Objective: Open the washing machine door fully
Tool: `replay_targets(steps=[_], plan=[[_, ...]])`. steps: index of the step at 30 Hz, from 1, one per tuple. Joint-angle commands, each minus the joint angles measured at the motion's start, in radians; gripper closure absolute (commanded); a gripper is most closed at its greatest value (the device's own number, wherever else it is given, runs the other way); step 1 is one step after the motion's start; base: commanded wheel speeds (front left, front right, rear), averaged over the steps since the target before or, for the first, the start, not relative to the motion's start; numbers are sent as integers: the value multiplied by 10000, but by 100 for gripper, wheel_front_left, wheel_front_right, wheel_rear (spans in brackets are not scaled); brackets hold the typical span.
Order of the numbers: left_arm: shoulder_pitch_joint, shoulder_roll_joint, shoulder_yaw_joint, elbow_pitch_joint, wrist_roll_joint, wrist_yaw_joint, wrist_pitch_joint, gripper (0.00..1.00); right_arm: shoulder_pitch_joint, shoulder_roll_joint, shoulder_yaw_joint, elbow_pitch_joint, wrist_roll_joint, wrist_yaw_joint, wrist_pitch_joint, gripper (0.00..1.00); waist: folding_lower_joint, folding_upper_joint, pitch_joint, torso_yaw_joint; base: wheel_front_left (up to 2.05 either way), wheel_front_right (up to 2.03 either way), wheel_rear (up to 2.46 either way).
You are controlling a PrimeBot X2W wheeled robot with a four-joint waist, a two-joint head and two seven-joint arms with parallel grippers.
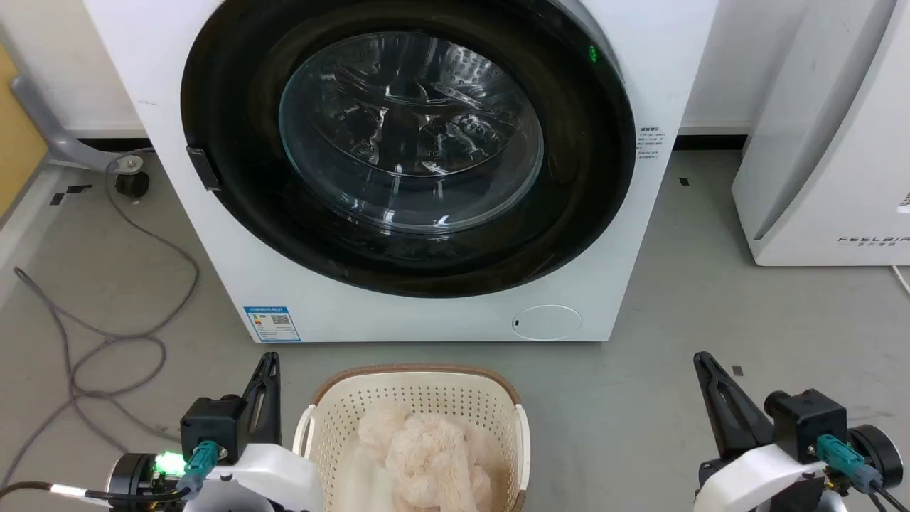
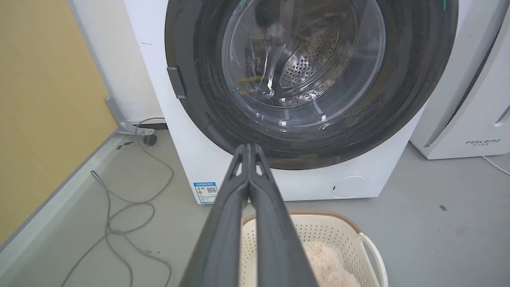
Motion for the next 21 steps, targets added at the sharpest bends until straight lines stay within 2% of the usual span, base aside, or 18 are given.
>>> replay_targets(steps=[1,21], plan=[[-81,-1,18,-47,28,-55,3,100,-131,5,-22,18,-78,8,5,100,0,0,0,0,0,0,0],[-81,-1,18,-47,28,-55,3,100,-131,5,-22,18,-78,8,5,100,0,0,0,0,0,0,0]])
